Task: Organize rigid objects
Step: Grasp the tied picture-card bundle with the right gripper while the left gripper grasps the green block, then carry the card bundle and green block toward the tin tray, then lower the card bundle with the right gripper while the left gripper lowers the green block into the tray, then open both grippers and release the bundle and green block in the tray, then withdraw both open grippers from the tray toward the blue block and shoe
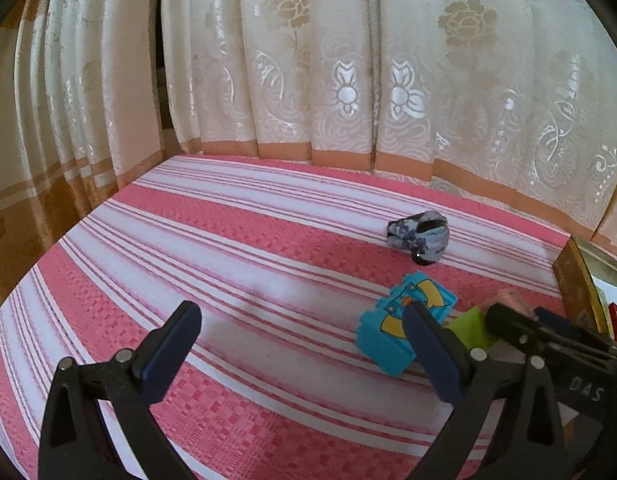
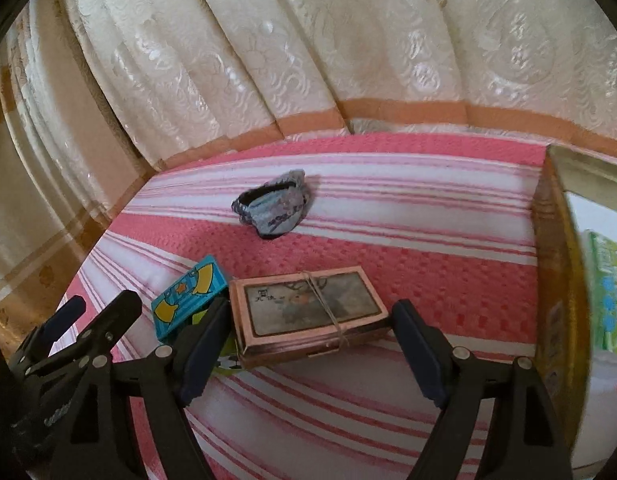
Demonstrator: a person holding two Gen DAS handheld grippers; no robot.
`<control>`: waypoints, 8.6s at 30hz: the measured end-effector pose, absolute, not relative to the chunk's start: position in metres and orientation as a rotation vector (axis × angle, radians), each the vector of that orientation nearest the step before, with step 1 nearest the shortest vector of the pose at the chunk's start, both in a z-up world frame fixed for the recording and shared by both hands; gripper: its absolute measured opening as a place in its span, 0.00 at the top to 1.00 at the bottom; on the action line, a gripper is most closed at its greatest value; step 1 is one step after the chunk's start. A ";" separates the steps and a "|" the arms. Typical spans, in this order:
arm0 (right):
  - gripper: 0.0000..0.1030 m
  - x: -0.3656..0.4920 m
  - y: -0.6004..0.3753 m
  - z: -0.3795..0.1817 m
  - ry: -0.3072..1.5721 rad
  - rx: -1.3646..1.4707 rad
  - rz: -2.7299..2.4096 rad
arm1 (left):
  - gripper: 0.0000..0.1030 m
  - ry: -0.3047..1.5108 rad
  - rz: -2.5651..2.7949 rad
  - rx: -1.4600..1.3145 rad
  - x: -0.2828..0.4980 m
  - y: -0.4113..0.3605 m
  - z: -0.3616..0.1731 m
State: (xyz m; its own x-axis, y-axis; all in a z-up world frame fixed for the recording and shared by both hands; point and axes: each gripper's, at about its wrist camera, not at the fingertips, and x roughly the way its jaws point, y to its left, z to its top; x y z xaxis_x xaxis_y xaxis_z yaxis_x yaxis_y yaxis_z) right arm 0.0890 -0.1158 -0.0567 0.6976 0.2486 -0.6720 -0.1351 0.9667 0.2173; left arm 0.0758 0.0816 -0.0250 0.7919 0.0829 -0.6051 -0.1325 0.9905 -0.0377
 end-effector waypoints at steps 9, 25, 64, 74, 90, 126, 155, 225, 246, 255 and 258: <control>0.19 0.051 -0.120 -0.026 0.558 0.030 0.103 | 0.05 0.613 0.009 -0.035 0.070 0.066 -0.021; 0.19 0.027 -0.153 -0.008 0.456 -0.030 -0.005 | 0.22 0.766 -0.070 -0.083 0.083 -0.005 -0.035; 0.19 0.002 -0.179 0.001 0.379 -0.025 -0.090 | 0.51 0.500 -0.107 -0.161 0.059 -0.013 -0.011; 0.19 -0.008 -0.192 0.000 0.377 -0.014 -0.115 | 0.51 0.435 -0.064 -0.070 0.044 -0.027 -0.005; 0.19 -0.030 -0.215 0.007 0.346 -0.007 -0.153 | 0.51 0.396 -0.053 -0.035 0.029 -0.045 -0.002; 0.19 -0.056 -0.311 0.022 0.292 0.012 -0.326 | 0.51 0.329 -0.163 -0.041 0.005 -0.115 0.020; 0.19 -0.044 -0.383 0.021 0.331 0.028 -0.444 | 0.51 0.385 -0.289 0.041 0.023 -0.210 0.017; 0.10 -0.037 -0.390 0.009 0.340 0.157 -0.414 | 0.00 0.485 -0.248 0.027 0.035 -0.211 -0.006; 0.10 -0.062 -0.367 0.015 0.212 0.103 -0.439 | 0.00 0.369 -0.186 0.030 0.015 -0.185 0.000; 0.10 -0.074 -0.352 0.015 0.163 0.099 -0.453 | 0.00 0.373 -0.194 -0.008 0.012 -0.168 -0.002; 0.10 -0.081 -0.346 0.017 0.136 0.088 -0.459 | 0.00 0.364 -0.188 0.003 0.009 -0.162 -0.002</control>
State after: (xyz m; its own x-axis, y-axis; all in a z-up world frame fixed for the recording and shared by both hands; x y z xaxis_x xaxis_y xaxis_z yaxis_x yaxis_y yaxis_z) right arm -0.0806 -0.3458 0.0166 0.8877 -0.4349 -0.1509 0.4467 0.8930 0.0544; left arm 0.0093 -0.1616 -0.0023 0.9170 -0.1824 -0.3547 0.1836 0.9825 -0.0306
